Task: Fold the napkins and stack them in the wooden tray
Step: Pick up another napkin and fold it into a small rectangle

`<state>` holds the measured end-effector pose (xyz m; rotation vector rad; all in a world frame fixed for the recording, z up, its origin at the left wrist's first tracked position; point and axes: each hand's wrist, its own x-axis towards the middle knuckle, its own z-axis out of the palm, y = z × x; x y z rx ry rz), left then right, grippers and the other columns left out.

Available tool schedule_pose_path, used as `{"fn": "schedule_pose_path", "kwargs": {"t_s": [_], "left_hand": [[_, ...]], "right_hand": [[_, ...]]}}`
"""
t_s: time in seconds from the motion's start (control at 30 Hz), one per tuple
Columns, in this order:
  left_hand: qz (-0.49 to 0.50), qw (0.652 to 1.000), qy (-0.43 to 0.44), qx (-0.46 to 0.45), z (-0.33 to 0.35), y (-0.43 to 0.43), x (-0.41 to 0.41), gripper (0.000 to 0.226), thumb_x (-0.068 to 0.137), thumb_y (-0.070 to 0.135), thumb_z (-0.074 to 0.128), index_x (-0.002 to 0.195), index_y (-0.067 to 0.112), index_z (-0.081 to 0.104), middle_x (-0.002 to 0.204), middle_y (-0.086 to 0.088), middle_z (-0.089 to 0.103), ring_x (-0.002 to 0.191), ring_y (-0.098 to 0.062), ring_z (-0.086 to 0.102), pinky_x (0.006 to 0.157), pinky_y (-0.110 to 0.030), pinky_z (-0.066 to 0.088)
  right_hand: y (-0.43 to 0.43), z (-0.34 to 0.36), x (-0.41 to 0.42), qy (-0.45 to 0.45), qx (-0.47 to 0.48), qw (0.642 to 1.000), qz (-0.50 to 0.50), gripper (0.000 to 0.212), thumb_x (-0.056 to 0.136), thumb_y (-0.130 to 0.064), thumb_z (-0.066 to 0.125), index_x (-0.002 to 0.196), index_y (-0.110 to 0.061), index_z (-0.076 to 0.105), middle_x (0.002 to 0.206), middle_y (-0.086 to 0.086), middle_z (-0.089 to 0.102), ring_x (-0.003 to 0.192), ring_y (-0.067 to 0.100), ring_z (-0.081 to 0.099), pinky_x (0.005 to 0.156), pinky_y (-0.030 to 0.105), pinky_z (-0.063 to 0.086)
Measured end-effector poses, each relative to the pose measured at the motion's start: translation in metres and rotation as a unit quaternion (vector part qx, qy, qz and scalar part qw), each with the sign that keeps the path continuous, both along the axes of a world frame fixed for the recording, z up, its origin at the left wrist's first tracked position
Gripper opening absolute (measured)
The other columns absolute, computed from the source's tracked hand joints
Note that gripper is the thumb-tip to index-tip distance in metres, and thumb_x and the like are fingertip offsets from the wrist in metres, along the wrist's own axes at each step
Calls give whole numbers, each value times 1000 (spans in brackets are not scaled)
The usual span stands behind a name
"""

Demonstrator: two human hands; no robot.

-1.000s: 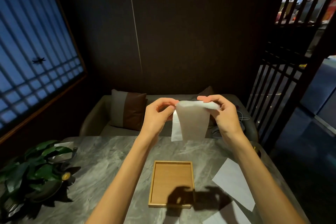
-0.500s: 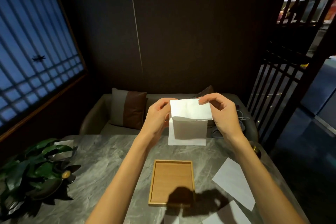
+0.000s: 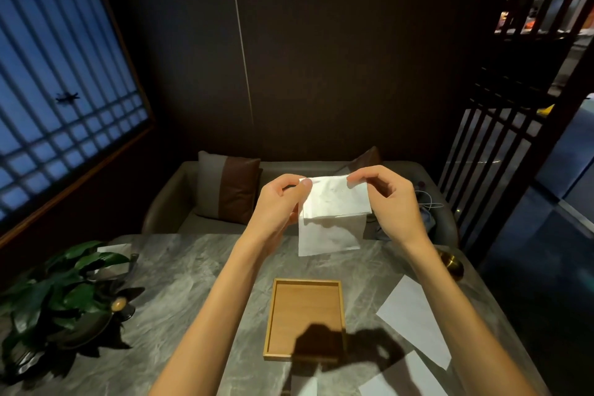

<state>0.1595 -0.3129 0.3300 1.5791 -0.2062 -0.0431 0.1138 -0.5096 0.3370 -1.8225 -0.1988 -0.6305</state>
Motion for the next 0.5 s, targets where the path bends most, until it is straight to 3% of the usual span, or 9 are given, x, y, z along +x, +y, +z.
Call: {"fn": "schedule_pose_path", "kwargs": {"t_s": [0.1, 0.17, 0.23, 0.3, 0.37, 0.5], "left_hand": [[11, 1000, -11, 18, -4, 1, 4, 17, 98, 41, 59, 96, 30, 73, 92, 9, 73, 89, -18, 71, 68, -20, 59], [14, 999, -22, 33, -5, 1, 6, 19, 100, 40, 56, 99, 29, 72, 94, 6, 74, 89, -18, 71, 72, -23, 59], [15, 998, -35, 41, -7, 2, 7, 21, 102, 38, 54, 102, 27, 72, 96, 8, 75, 89, -11, 73, 72, -22, 60], [13, 998, -41, 41, -7, 1, 6, 21, 104, 37, 51, 102, 28, 70, 94, 16, 73, 87, 0, 71, 66, -15, 59], [19, 998, -42, 44, -6, -1, 6, 20, 105, 39, 50, 103, 30, 67, 95, 16, 72, 87, 1, 70, 64, -14, 58], [-13, 999, -29, 36, -7, -2, 5, 15, 101, 42, 57, 110, 31, 63, 93, 12, 75, 82, 4, 72, 61, -14, 58]], "right_hand": [[0, 0, 1, 61, 58, 996, 37, 21, 104, -27, 49, 117, -33, 65, 116, -12, 68, 109, 7, 64, 88, 20, 55], [0, -2, 1, 140, 127, 978, 89, 35, 98, -53, 43, 126, -37, 57, 126, 0, 66, 114, 17, 65, 94, 30, 58], [-2, -5, 2, 189, 126, 967, 118, 56, 82, -69, 47, 129, -39, 53, 134, 3, 63, 119, 22, 64, 101, 42, 56], [-4, -10, 2, 209, 105, 962, 137, 62, 77, -66, 60, 133, -41, 52, 133, -2, 65, 118, 18, 66, 100, 43, 57], [-5, -13, 1, 208, 114, 959, 152, 52, 78, -52, 71, 126, -44, 54, 122, -7, 72, 110, 14, 71, 89, 35, 61], [-8, -17, 4, 176, 152, 963, 139, 31, 92, -21, 70, 117, -38, 62, 117, -6, 76, 104, 15, 75, 80, 31, 63]]}}
